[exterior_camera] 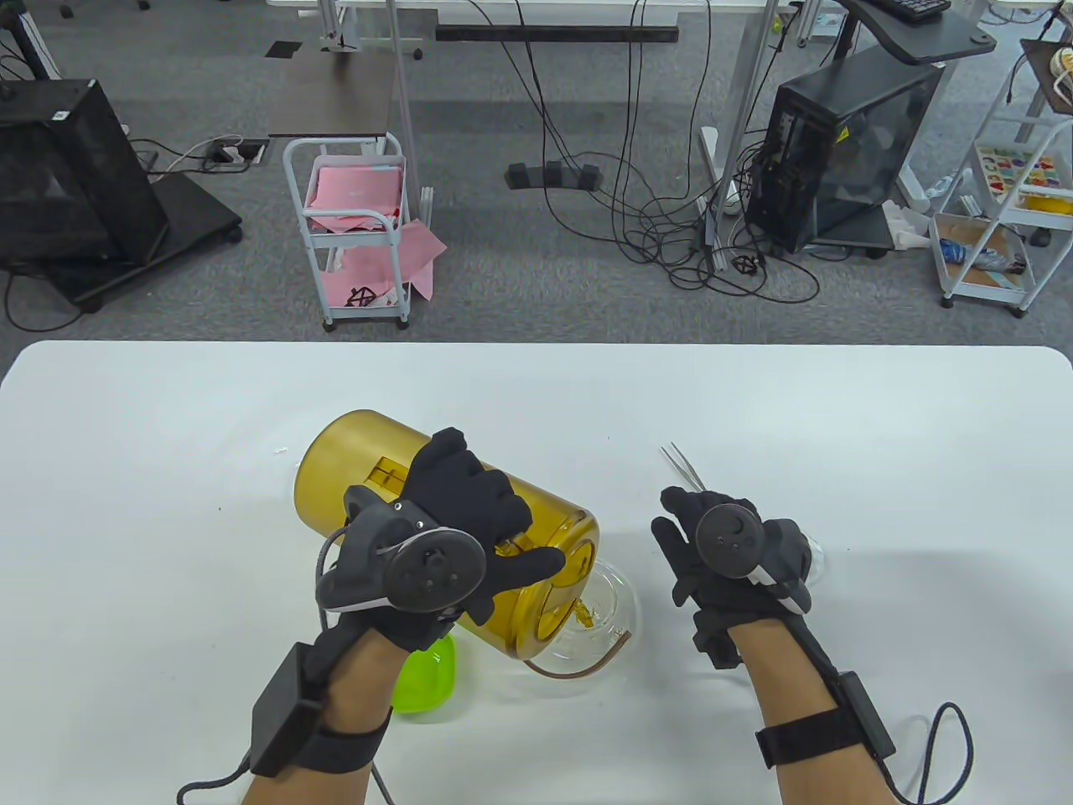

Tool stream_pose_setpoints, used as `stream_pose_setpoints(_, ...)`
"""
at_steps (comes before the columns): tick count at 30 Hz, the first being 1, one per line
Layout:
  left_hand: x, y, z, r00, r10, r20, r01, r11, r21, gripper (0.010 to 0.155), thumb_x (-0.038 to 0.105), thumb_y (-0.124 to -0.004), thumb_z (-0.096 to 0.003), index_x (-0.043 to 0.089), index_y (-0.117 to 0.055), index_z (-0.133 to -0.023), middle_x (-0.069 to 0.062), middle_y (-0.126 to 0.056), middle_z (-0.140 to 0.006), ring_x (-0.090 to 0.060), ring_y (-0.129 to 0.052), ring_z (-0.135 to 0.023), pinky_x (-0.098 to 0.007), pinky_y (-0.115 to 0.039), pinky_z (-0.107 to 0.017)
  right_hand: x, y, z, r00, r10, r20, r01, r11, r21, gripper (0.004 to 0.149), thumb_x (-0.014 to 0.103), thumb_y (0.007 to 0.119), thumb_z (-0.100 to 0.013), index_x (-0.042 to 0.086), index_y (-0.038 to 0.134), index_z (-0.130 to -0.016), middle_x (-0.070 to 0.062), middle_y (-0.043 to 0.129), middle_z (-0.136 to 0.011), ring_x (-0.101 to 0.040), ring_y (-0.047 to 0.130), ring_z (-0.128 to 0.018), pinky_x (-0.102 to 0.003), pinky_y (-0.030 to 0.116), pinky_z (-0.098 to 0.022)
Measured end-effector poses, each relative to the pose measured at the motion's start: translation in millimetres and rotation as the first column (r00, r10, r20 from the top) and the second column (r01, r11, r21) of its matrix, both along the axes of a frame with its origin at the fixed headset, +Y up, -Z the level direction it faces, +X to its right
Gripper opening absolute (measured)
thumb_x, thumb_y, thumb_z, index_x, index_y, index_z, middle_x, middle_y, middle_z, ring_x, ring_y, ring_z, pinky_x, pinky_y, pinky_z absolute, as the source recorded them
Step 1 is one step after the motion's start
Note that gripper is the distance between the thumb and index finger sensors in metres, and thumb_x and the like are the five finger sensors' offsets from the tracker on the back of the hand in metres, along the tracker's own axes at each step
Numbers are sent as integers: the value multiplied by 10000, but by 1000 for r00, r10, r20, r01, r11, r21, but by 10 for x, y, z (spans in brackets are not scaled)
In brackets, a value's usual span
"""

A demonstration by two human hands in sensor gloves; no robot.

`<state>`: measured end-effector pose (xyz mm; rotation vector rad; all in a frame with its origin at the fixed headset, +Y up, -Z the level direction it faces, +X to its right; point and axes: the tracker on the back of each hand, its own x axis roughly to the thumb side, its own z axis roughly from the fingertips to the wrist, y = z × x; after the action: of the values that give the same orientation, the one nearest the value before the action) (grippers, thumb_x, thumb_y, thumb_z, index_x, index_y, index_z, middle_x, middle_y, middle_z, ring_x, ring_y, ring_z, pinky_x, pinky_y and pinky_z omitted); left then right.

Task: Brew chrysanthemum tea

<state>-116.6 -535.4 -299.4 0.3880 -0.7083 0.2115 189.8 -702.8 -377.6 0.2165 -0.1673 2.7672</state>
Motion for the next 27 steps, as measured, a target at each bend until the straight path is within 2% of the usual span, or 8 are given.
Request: stream_pose_setpoints(27,21,8,25,1000,-6,1,6,1000,7,510,707,-914,-445,224,-995,-585,-59,-1014,-541,-357,-896,-595,-706,-445,-769,0,0,0,1000,0,0,0,1000,0,558,552,676,-566,277,684,-1051,-26,763,-1018,-361,758,-1015,-661,512,-734)
